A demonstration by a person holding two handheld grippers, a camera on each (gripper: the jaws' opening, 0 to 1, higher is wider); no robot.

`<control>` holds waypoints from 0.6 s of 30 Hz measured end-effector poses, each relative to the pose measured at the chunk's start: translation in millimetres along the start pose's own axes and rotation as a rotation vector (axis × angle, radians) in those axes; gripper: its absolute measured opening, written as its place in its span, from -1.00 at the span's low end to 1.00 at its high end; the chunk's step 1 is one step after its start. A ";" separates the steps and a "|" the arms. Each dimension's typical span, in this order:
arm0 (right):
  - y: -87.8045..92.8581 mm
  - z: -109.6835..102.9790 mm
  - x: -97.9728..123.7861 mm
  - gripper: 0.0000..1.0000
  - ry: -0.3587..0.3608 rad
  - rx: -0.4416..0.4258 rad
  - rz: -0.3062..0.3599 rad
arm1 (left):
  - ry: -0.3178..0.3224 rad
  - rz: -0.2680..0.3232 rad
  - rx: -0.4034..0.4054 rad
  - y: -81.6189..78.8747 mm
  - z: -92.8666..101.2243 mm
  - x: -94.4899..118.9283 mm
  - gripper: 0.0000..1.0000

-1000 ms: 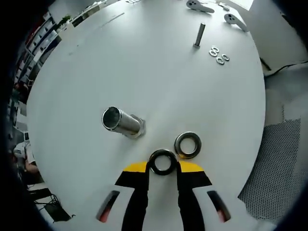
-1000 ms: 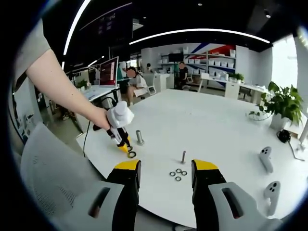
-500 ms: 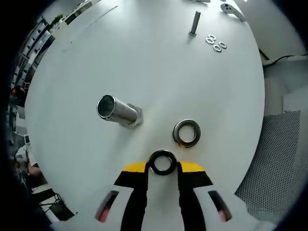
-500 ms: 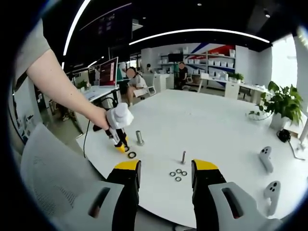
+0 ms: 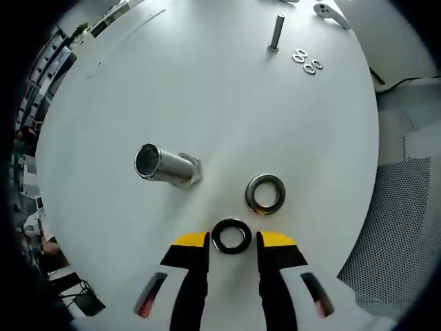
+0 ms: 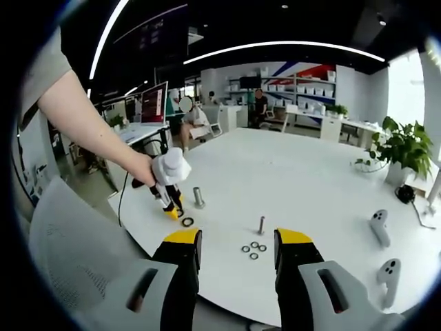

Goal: Place the washer onto the threaded stud by aligning its center hole with the stud, sliding it down to the base, and recovering from edge contact or off-axis alignment until the washer reaches the visible bottom stop.

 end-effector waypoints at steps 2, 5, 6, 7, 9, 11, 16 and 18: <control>-0.1 0.1 0.0 -0.11 0.000 -0.001 0.000 | 0.001 -0.008 -0.015 -1.0 2.8 -0.8 -0.56; -0.1 -0.1 0.1 -0.11 0.000 -0.001 0.000 | -0.004 -0.017 -0.020 -0.8 3.0 -1.3 -0.58; -0.1 -0.2 0.0 -0.11 -0.001 -0.001 0.000 | -0.003 -0.014 -0.016 -0.7 2.7 -1.2 -0.58; 0.0 -0.3 0.0 -0.11 -0.001 0.001 -0.001 | -0.003 -0.012 -0.014 -0.5 2.6 -1.3 -0.58; 0.4 -0.8 0.0 -0.11 -0.004 0.002 -0.004 | 0.001 -0.010 -0.025 -0.3 2.5 -1.2 -0.58; 0.0 -0.3 0.1 -0.11 0.000 0.004 -0.001 | 0.004 -0.010 -0.023 -0.3 2.0 -1.2 -0.58; -0.2 0.1 0.1 -0.11 0.001 0.000 0.000 | 0.023 -0.011 -0.047 0.2 0.4 -0.1 -0.57; -0.3 -0.1 -0.1 -0.11 -0.001 0.000 0.000 | 0.028 -0.029 -0.092 2.3 1.5 0.1 -0.56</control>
Point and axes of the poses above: the point that each gripper's makers call its tool centre point, and the gripper's own axes: x roughly backward along the fingers, z roughly to its right, y roughly out of its underside, the point moved 3 cm from there along x, roughly backward along the fingers, and after that the axes turned 11 degrees about y, right-handed, at the moved point
